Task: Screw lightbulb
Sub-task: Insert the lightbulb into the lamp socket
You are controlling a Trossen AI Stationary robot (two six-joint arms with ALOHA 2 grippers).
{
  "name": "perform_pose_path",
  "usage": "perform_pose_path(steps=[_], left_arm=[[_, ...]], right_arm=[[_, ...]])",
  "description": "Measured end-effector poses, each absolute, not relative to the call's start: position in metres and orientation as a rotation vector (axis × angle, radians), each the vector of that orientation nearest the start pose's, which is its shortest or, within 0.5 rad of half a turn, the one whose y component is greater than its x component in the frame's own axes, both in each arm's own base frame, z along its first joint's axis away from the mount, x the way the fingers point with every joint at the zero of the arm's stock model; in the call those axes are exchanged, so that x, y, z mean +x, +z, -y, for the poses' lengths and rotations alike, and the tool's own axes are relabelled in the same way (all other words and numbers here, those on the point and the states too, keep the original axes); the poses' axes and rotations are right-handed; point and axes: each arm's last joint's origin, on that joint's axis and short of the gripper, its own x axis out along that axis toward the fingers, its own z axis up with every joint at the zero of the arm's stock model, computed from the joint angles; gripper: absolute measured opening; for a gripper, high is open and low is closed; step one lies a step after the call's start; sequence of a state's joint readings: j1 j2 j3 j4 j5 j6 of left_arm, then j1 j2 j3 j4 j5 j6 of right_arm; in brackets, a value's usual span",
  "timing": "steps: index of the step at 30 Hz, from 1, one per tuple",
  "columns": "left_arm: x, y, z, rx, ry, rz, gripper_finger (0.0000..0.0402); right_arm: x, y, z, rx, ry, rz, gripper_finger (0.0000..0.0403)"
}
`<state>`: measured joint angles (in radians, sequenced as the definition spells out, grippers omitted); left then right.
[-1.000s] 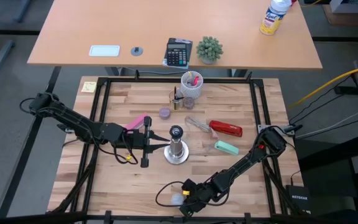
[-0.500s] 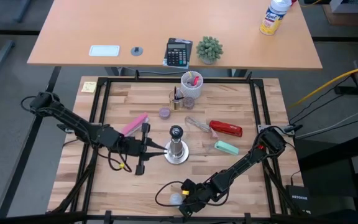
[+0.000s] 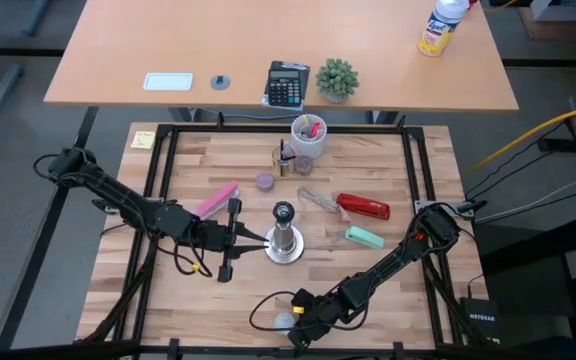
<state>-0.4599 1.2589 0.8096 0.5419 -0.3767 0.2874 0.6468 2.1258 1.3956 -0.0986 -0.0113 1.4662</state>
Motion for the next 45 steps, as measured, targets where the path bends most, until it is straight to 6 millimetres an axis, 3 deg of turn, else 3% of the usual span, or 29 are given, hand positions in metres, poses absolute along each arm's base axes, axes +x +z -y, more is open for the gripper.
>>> perform_pose_path(steps=[16,34,39,45], left_arm=[[0.256,0.310,0.114,0.254,-0.068,0.087,0.0045],[0.255,0.310,0.117,0.182,-0.080,0.087,0.0045],[0.246,0.310,0.134,0.064,-0.154,0.078,0.0045],[0.224,0.302,0.170,-0.075,-0.316,-0.014,0.0045]], right_arm=[[0.359,0.139,-0.270,1.076,-0.074,-1.031,0.0285],[0.362,0.144,-0.273,1.095,-0.013,-0.982,0.0292],[0.362,0.144,-0.273,1.077,-0.010,-0.975,0.0292],[0.362,0.143,-0.273,1.055,-0.012,-0.962,0.0292]])
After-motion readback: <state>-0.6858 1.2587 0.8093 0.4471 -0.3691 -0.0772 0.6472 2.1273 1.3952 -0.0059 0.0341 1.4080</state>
